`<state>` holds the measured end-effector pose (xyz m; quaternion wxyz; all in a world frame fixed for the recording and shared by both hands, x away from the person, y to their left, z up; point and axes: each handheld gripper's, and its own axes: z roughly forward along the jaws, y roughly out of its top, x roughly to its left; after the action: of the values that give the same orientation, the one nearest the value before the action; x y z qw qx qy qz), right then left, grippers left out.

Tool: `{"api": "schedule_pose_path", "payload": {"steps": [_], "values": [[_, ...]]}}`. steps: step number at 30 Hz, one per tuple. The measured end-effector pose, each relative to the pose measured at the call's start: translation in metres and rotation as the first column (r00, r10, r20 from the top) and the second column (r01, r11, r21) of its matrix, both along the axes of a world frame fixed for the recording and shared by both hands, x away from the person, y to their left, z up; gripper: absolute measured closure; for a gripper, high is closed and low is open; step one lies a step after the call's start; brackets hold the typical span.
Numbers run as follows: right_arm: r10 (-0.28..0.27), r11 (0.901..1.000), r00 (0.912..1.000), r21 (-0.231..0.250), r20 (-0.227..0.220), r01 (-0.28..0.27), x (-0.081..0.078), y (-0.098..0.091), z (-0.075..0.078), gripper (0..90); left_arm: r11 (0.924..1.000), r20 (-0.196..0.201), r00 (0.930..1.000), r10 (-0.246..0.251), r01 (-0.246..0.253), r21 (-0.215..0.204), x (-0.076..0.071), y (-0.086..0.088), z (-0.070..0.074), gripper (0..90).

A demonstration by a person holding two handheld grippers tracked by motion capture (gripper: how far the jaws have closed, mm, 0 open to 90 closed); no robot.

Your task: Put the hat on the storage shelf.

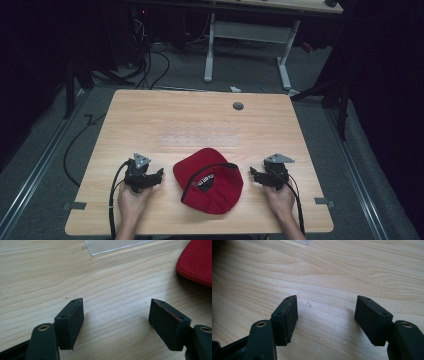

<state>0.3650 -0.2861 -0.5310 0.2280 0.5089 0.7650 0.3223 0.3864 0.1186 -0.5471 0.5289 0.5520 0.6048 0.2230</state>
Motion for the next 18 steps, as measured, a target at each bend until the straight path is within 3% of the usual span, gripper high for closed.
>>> {"api": "schedule_pose_path", "payload": {"steps": [8,18], "values": [[-0.003,1.0,1.0,0.002,-0.002,0.003,0.0,0.0003,0.0,35.1,1.0,0.0,1.0,0.0,0.0,0.0,-0.0001,-0.0001,0.0,28.6],[0.012,0.9999,0.9999,-0.003,-0.011,-0.012,0.0004,0.0008,-0.0003,27.8,1.0,-0.001,1.0,-0.007,0.007,0.001,-0.0004,-0.0005,0.0,27.4]]}}
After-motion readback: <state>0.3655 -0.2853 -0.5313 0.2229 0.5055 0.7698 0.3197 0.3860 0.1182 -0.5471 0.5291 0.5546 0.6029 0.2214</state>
